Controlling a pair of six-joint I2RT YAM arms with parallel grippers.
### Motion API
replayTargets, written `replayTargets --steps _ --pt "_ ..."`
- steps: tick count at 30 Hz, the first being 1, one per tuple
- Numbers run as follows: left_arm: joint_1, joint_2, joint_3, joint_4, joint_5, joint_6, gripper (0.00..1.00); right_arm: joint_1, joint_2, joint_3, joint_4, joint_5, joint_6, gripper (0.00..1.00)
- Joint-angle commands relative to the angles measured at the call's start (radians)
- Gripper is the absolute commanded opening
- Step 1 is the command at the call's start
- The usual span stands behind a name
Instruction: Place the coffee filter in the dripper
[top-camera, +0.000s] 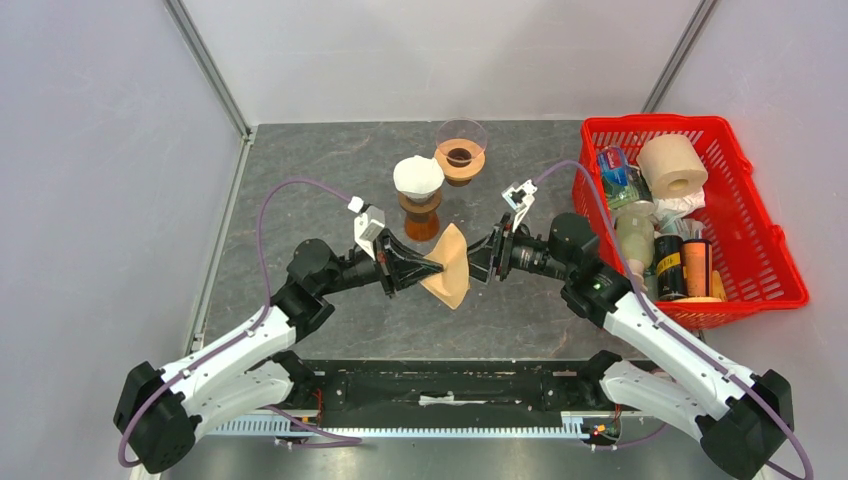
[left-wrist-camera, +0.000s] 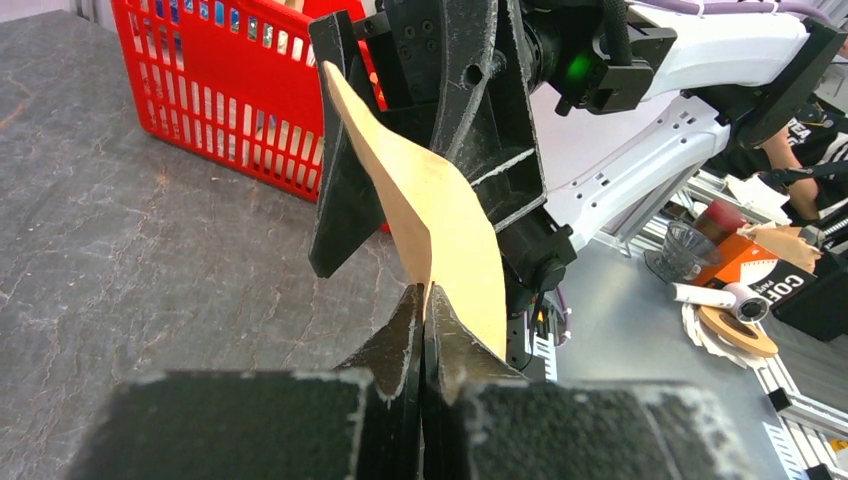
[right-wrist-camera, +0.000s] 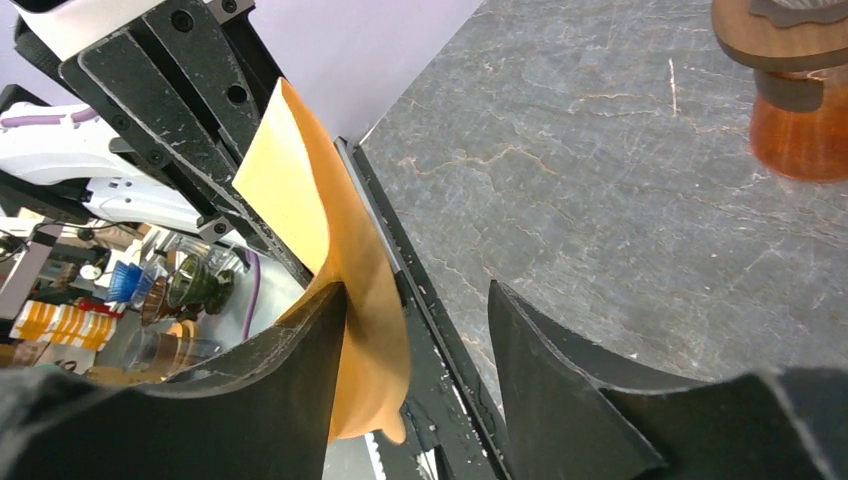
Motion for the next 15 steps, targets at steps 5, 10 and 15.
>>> replayTargets --steps 5,10,15 --pt "-0.003 -0.041 -0.018 0.09 -0.025 -0.033 0.02 -0.004 -0.015 -0.013 0.074 -0.03 0.041 0.59" --pt "-0.002 -0.06 -0.035 0.136 -0.036 -0.046 0.02 -0.004 -0.028 -0.027 0.082 -0.032 0.051 0.55" --pt "-0.003 -0.056 -0.036 0.148 -0.03 -0.052 0.02 -0.003 -0.021 -0.047 0.19 -0.099 0.092 0.46"
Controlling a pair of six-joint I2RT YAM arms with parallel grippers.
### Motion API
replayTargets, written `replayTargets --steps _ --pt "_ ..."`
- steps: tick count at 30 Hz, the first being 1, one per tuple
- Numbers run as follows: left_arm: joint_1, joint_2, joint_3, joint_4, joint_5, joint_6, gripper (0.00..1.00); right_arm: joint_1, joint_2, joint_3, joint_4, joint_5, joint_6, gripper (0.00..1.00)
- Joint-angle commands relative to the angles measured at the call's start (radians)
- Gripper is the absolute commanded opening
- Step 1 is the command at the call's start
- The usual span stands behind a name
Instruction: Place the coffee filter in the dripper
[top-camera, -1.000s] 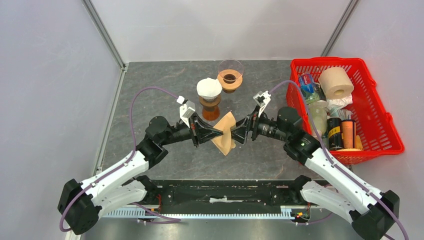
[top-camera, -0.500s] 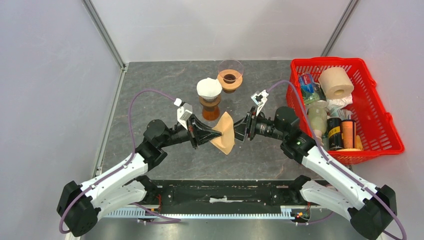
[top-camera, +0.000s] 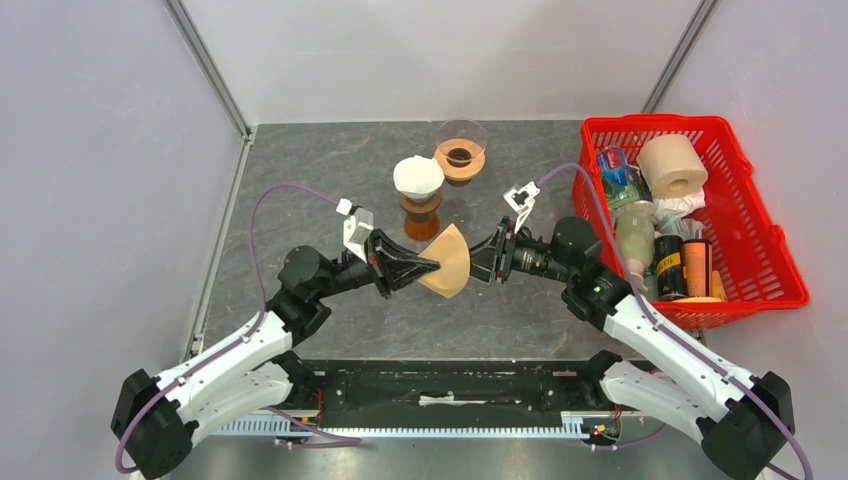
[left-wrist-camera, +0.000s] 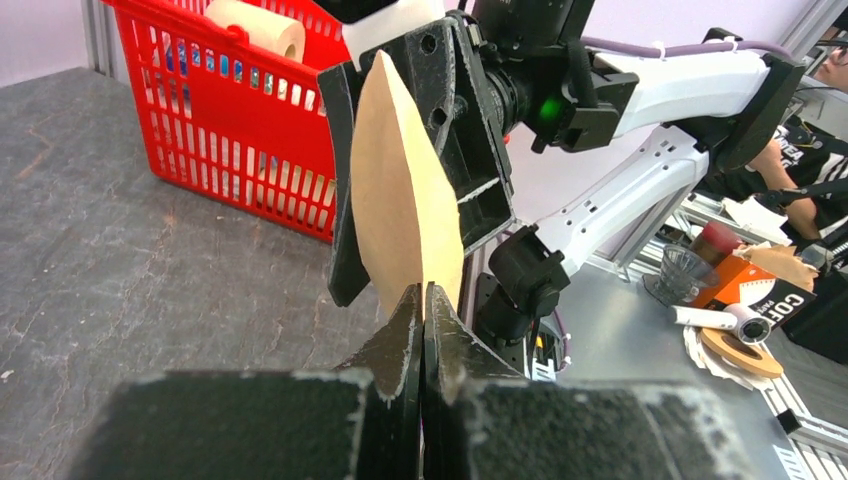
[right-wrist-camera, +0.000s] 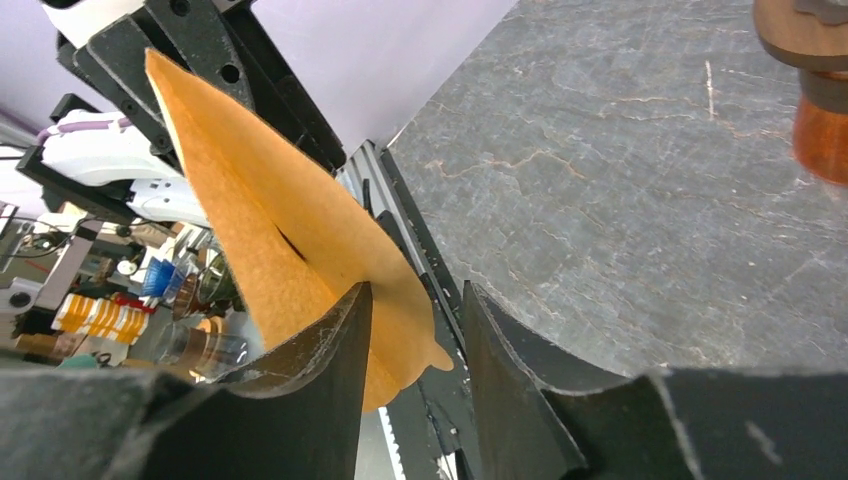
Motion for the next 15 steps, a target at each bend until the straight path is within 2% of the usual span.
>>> replayTargets --steps 1,9,13,15 --pt "-0.003 -0.004 -0.004 0.085 -0.001 -0.038 0.02 -0.004 -0.001 -0.02 0.154 -0.086 0.045 0.46" --pt "-0.003 0.015 -0.004 0.122 0.018 -0.06 0.02 -0.003 0.016 -0.031 0.264 -0.161 0.069 0.43" --pt "-0.003 0.017 -0.004 0.122 0.016 -0.059 0.02 -0.003 0.014 -0.025 0.229 -0.15 0.057 0.27" --pt "-0.003 0.017 -0.004 0.119 0.008 -0.057 0.02 -0.004 0.012 -0.023 0.214 -0.147 0.05 0.13"
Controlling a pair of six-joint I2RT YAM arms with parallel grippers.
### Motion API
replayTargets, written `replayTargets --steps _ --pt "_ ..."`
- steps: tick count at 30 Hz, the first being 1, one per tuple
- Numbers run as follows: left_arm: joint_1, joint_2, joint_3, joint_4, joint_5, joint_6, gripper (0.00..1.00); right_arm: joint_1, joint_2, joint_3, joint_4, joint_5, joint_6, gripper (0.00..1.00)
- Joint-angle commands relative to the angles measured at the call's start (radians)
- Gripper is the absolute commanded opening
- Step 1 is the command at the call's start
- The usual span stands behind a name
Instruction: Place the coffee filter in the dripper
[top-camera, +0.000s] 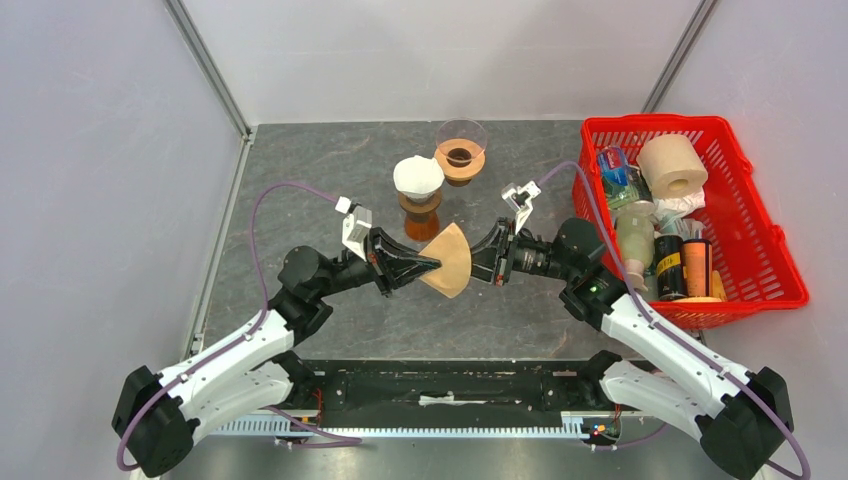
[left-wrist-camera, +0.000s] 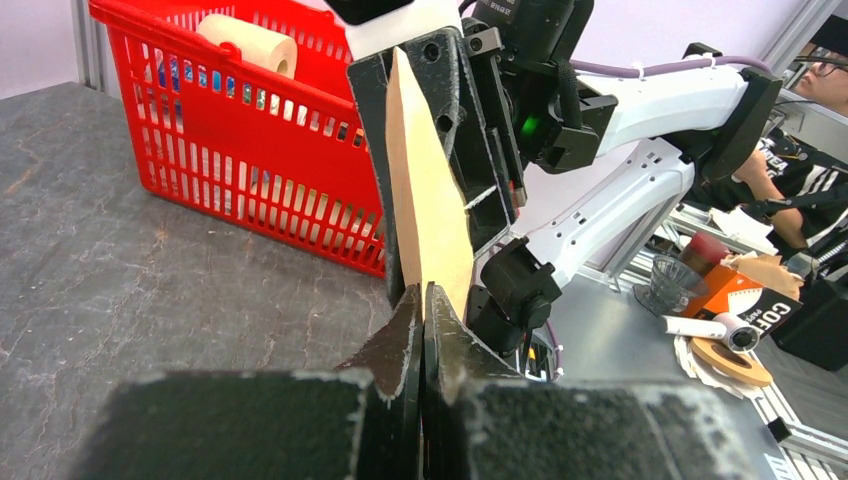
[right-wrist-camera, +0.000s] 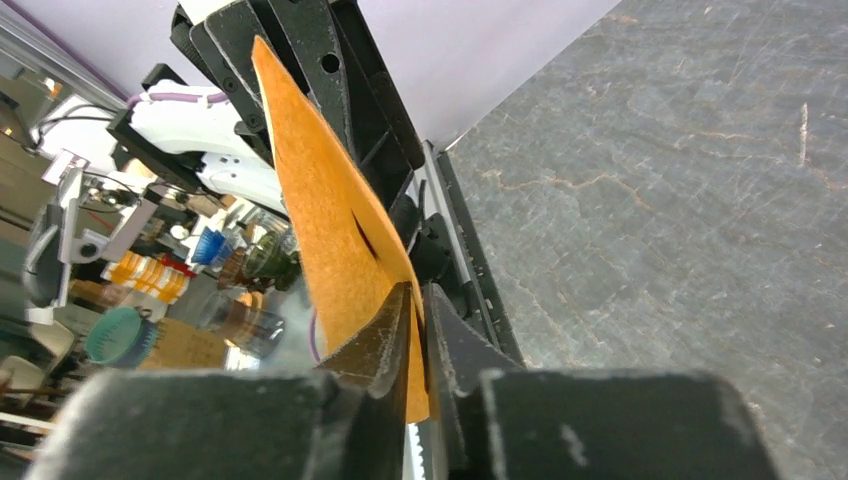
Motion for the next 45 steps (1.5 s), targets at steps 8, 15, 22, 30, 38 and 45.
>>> replayTargets --steps 8,15,22,30,38,45 --pt "-0.003 -0.006 0.01 -0.016 -0.043 -0.016 0.23 -0.003 -0.032 0.052 -0.157 0.081 -0.104 0.0" --pt "-0.002 -0.009 0.031 -0.1 -0.105 0.006 0.43 -0.003 -0.038 0.102 -0.302 0.161 -0.165 0.0" --pt "-0.003 -0.05 0.077 -0.326 -0.319 0.051 0.84 -0.004 0.016 0.276 -0.842 0.766 -0.284 0.0" --pt "-0.004 0.079 0.105 -0.225 -0.141 -0.043 0.86 -0.003 0.047 0.298 -0.815 0.684 -0.294 0.0" --pt "-0.04 0.262 0.178 -0.117 -0.084 -0.13 0.88 -0.003 0.049 0.267 -0.698 0.497 -0.283 0.0" --pt "-0.054 0.394 0.208 0.062 -0.007 -0.272 0.89 -0.003 0.064 0.253 -0.629 0.407 -0.276 0.0"
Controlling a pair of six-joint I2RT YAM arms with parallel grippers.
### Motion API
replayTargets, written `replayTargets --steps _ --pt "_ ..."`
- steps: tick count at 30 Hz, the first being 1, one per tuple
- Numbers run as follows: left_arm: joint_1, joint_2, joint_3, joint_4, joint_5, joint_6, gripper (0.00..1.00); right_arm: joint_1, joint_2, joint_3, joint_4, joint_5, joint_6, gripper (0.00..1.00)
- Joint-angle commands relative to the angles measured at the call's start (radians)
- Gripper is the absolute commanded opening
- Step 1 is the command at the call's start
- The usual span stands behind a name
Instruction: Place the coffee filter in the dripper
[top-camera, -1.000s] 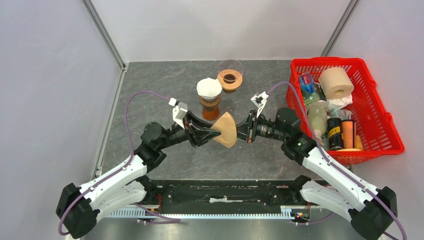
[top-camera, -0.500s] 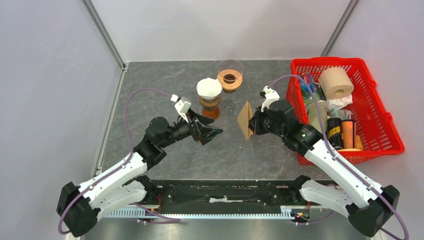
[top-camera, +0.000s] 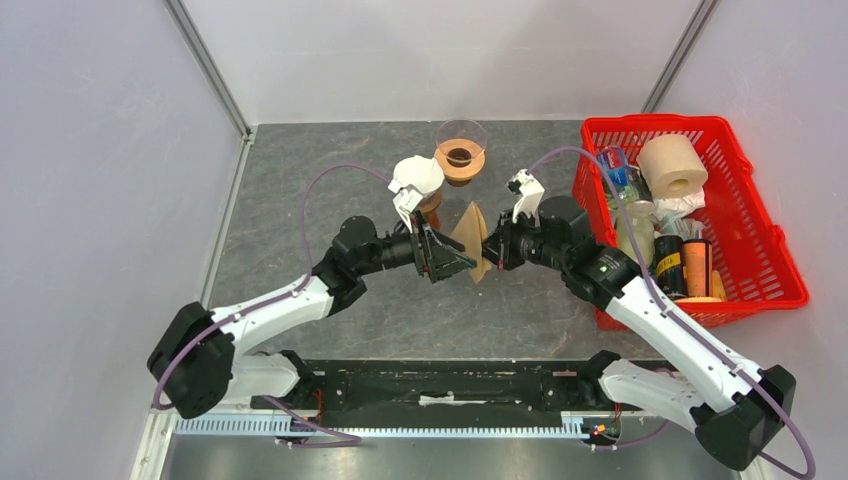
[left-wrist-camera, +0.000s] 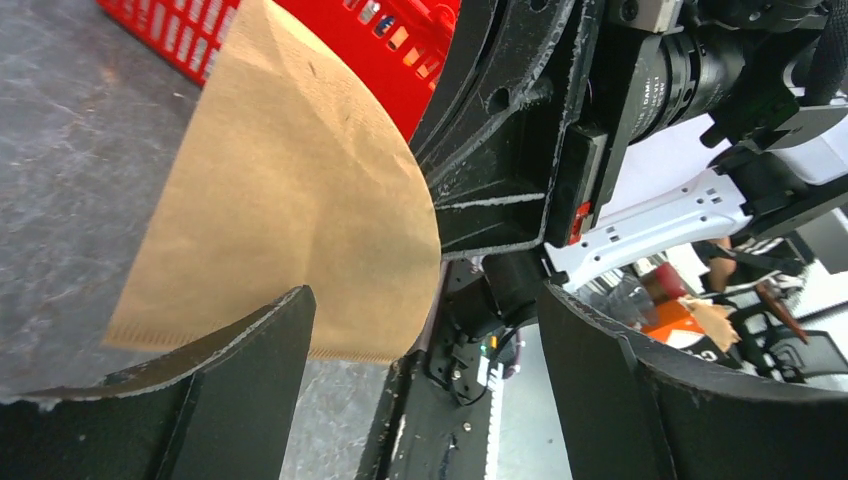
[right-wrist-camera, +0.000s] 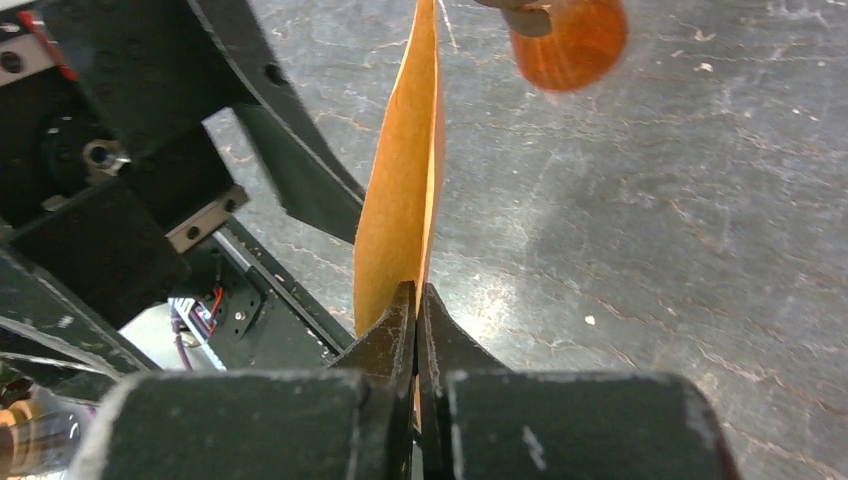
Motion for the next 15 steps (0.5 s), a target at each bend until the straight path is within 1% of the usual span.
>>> replayTargets --steps 1,7,13,14,15 --pt "-0.018 0.054 0.069 0.124 0.058 -0.099 0.89 0.001 0.004 -0.012 0.094 -0.091 -0.006 0.0" --pt "-0.031 0.06 0.082 0.081 0.024 -0.075 0.89 0.0 -0.01 -0.032 0.143 -0.16 -0.004 0.0" --pt "-0.036 0.042 0.085 0.013 -0.017 -0.029 0.9 0.0 -0.023 -0.032 0.13 -0.142 -0.009 0.0" --pt "-0.036 0.031 0.084 -0.015 -0.033 -0.012 0.88 0.0 -0.029 -0.032 0.121 -0.13 -0.013 0.0" --pt "-0.036 0.022 0.084 -0.037 -0.047 0.003 0.84 0.0 -0.035 -0.033 0.117 -0.123 -0.016 0.0"
